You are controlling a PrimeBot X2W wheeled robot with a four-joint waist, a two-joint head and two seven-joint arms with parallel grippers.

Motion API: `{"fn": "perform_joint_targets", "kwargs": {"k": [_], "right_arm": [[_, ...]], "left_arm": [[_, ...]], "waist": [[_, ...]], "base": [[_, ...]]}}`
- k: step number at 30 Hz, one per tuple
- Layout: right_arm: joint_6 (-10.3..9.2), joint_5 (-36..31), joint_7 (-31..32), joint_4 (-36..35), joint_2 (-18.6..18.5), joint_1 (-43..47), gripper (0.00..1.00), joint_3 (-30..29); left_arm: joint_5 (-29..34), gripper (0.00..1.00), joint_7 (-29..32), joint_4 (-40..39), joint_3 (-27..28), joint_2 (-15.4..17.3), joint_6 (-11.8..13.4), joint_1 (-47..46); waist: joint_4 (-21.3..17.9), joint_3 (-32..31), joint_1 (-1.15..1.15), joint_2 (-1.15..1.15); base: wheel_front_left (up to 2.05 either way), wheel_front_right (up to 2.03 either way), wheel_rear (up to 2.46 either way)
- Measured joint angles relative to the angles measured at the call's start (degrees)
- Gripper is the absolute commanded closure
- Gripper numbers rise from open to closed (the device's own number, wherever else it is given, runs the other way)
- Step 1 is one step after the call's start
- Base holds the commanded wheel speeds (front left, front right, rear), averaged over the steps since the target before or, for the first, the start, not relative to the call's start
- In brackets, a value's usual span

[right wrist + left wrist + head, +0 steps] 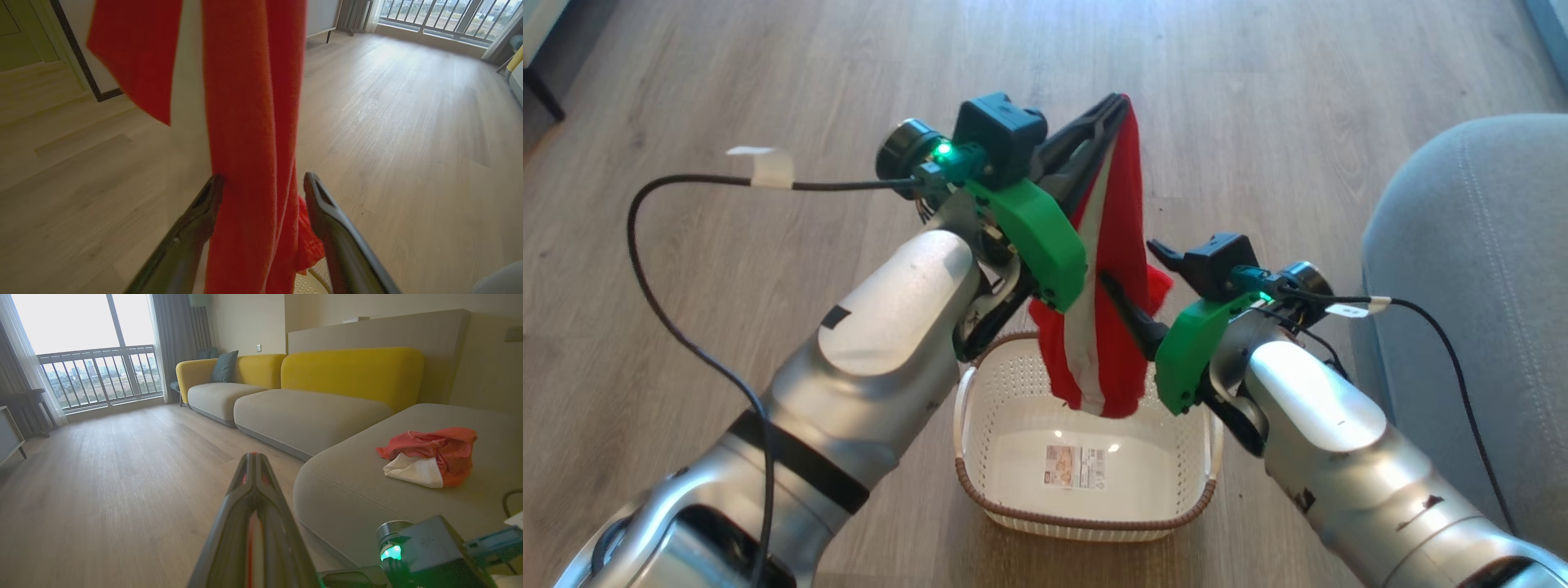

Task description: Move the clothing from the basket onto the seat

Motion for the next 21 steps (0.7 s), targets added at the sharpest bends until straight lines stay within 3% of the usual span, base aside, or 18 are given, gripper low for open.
{"fn": "perform_joint_targets", "kwargs": {"k": [1, 2, 3, 4, 17, 18, 19, 20, 21], "right_arm": [[0.00, 1.5, 0.1, 0.6, 0.1, -0.2, 0.12, 0.8], [0.00, 2.5, 0.4, 1.5, 0.1, -0.5, 0.49, 1.8], [0.00, 3.5, 0.5, 2.0, 0.1, -0.7, 0.71, 2.7], [0.00, 4.6, 0.4, 2.3, 0.1, -0.9, 1.00, 3.4], [0.00, 10.9, -3.2, 6.8, 0.2, -3.2, 1.00, 6.0], [0.00, 10.9, -3.3, 6.9, 0.2, -3.2, 1.00, 5.7], [0.00, 10.9, -3.5, 6.9, 0.2, -3.2, 1.00, 5.5], [0.00, 10.9, -3.6, 6.9, 0.2, -3.2, 1.00, 5.3], [0.00, 10.8, -3.6, 6.5, 0.2, -3.2, 1.00, 4.8]], "left_arm": [[-0.4, 1.00, 0.0, -0.2, -0.6, 0.0, 0.0, 0.0], [-0.8, 1.00, 0.0, -0.4, -1.2, 0.0, 0.0, 0.0], [-1.1, 1.00, 0.0, -0.5, -1.6, 0.0, 0.1, 0.0], [-1.4, 1.00, 0.0, -0.5, -1.9, 0.0, 0.5, 0.0], [-3.3, 1.00, -0.3, 1.7, -3.1, 0.0, 1.3, 0.0], [-3.3, 0.64, -0.3, 1.8, -3.1, 0.0, 1.3, 0.1], [-3.3, 0.09, -0.3, 1.9, -3.0, 0.0, 1.2, 0.1], [-3.3, 0.00, -0.3, 2.1, -3.0, 0.0, 1.0, 0.1], [-3.3, 0.00, -0.4, 2.3, -3.0, 0.0, 1.0, 0.1]], "waist": [[0.3, -0.1, 0.00, 0.00], [0.6, -0.2, 0.00, 0.00], [0.8, -0.2, 0.00, 0.00], [1.0, -0.3, 0.00, 0.00], [-0.7, 0.4, 0.00, 0.00], [-0.9, 0.6, 0.00, 0.00], [-1.1, 0.7, 0.00, 0.00], [-1.3, 0.9, 0.00, 0.00], [-1.5, 1.0, 0.00, 0.00]], "base": [[0.00, 0.00, 0.00], [0.00, 0.00, 0.00], [0.00, 0.00, 0.00], [0.00, 0.00, 0.00], [0.00, 0.00, 0.00], [0.00, 0.00, 0.00], [0.00, 0.00, 0.00], [0.00, 0.00, 0.00], [0.00, 0.00, 0.00]]}}
